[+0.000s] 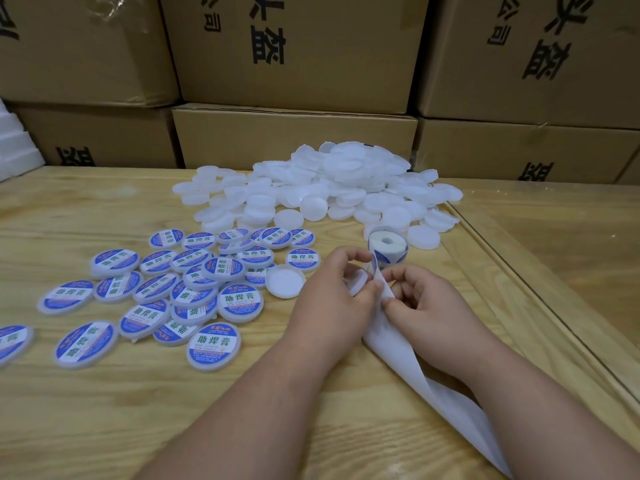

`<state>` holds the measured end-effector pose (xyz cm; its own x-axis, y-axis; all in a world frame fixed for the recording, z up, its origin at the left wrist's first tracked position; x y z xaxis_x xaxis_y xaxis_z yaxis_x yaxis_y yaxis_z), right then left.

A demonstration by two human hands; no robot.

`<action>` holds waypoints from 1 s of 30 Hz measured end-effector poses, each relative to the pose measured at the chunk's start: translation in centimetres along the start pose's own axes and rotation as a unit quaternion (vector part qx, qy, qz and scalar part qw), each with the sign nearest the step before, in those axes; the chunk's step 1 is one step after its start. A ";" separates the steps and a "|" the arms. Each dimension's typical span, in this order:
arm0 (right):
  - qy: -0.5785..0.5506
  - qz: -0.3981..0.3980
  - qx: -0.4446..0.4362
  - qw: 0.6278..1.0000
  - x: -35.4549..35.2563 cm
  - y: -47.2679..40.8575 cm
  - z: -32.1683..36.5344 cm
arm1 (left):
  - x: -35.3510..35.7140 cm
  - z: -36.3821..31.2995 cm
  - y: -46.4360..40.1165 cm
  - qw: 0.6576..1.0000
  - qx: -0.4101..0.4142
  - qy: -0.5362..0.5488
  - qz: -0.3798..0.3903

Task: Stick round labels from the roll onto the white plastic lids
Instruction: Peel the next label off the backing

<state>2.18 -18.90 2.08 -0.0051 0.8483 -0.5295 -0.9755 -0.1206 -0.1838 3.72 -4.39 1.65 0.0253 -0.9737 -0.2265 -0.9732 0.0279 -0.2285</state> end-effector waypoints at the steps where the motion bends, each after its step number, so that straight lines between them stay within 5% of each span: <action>1: -0.001 0.003 -0.001 1.000 0.0 0.0 0.0 | 0.0 0.0 0.0 1.000 -0.002 0.003 -0.003; 30: -0.008 -0.022 0.001 1.000 -0.3 0.0 0.4 | -0.4 -0.4 0.0 1.000 -0.001 0.018 -0.023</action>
<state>2.06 -18.96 2.62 0.0351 0.8610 -0.5074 -0.9751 -0.0817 -0.2061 3.62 -4.13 2.15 0.0616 -0.9816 -0.1810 -0.9717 -0.0175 -0.2357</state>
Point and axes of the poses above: each hand's wrist, its own y-axis away from the middle knuckle, its own x-axis out of the palm, z = x × y, the point moved 6 cm from there along -y, towards the middle knuckle, and after that the axes turned 7 degrees about y, right-handed, at the moved point
